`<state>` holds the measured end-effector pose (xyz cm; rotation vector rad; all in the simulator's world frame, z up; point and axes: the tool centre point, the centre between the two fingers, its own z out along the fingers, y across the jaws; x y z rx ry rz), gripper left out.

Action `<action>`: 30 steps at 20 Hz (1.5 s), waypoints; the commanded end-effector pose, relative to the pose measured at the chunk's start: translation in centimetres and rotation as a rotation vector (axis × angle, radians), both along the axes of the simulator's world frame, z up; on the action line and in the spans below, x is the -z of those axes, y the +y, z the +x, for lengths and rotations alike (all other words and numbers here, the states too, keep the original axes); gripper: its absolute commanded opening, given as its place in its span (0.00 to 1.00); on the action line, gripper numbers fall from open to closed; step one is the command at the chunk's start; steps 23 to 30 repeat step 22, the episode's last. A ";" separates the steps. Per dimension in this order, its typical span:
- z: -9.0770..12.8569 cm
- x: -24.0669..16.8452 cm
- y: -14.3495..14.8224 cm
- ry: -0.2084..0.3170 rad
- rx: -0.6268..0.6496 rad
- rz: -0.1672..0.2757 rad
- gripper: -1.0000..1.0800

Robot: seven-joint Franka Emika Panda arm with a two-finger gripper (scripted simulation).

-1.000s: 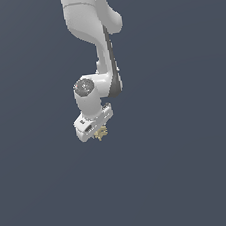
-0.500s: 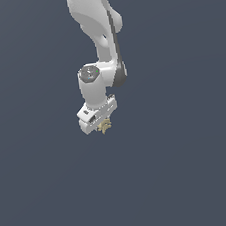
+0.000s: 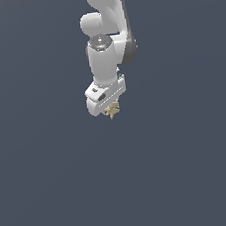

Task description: Pick up the object and move it to a goal position.

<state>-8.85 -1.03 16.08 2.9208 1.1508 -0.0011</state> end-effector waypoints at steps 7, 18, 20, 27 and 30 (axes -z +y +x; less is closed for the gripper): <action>-2.5 -6.8 4.3 0.000 -0.001 0.000 0.00; -3.9 -11.5 7.3 0.000 0.000 0.002 0.00; -4.0 -11.7 7.4 0.000 0.000 0.002 0.00; -3.9 -11.8 7.4 0.000 0.000 0.002 0.00; -3.9 -11.8 7.4 0.000 0.000 0.002 0.00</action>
